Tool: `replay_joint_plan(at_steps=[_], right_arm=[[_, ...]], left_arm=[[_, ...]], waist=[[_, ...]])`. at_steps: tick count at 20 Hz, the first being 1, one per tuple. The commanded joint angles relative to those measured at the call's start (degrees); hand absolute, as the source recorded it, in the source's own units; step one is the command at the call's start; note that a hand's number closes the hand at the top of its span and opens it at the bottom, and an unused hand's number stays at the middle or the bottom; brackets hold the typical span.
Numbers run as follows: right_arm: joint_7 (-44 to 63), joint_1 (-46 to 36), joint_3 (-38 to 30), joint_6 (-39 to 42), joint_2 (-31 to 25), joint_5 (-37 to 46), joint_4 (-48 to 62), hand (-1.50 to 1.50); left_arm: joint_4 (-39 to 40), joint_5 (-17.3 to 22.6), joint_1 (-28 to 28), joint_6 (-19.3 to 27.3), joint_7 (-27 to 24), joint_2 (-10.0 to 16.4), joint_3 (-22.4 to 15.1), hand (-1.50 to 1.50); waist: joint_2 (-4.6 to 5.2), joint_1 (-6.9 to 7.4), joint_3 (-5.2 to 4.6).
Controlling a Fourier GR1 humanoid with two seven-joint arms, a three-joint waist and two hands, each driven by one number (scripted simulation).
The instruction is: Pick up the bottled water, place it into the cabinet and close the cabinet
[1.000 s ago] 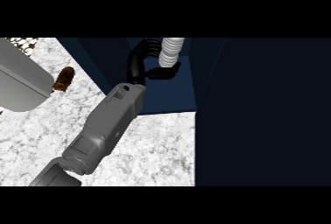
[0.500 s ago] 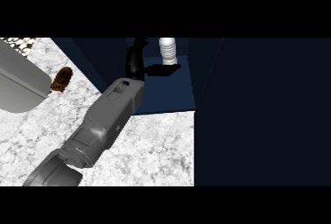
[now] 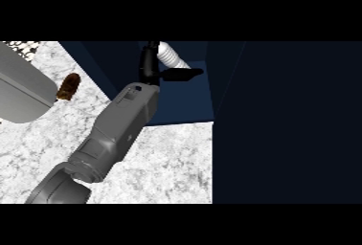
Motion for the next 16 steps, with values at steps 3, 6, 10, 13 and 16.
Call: replay_joint_plan(at_steps=[3,6,10,13,16], right_arm=[[4.4,1.6,-4.4,-2.7,-3.4,-5.4,-6.7,-1.50],[4.5,-0.4,-0.5,-3.6,0.1,-0.1,-7.2,-1.50],[6.6,-0.4,-2.4,-5.7,-1.2,-3.4,-8.2,-1.50],[6.4,-0.8,-1.9,-5.9,0.5,-1.0,-9.2,-1.50],[6.9,1.0,-2.3,-5.5,0.9,-1.9,-10.5,-1.50]], left_arm=[[-1.8,1.8,1.8,-2.5,-3.7,-0.3,-0.6,-1.50],[-3.7,4.2,-0.3,-3.5,-1.6,-0.3,-1.0,-1.50],[-9.4,7.6,4.4,-2.0,-2.6,-0.3,-5.7,-1.50],[-14.4,10.4,7.4,-2.2,-0.3,-0.3,-9.3,-1.50],[-19.9,13.5,13.6,-1.5,-1.5,-0.3,-14.0,-1.50]], waist=[[-0.60,0.70,0.01],[-0.70,1.07,0.05],[-1.18,1.31,0.04],[-1.42,1.86,0.05],[-1.50,1.77,0.03]])
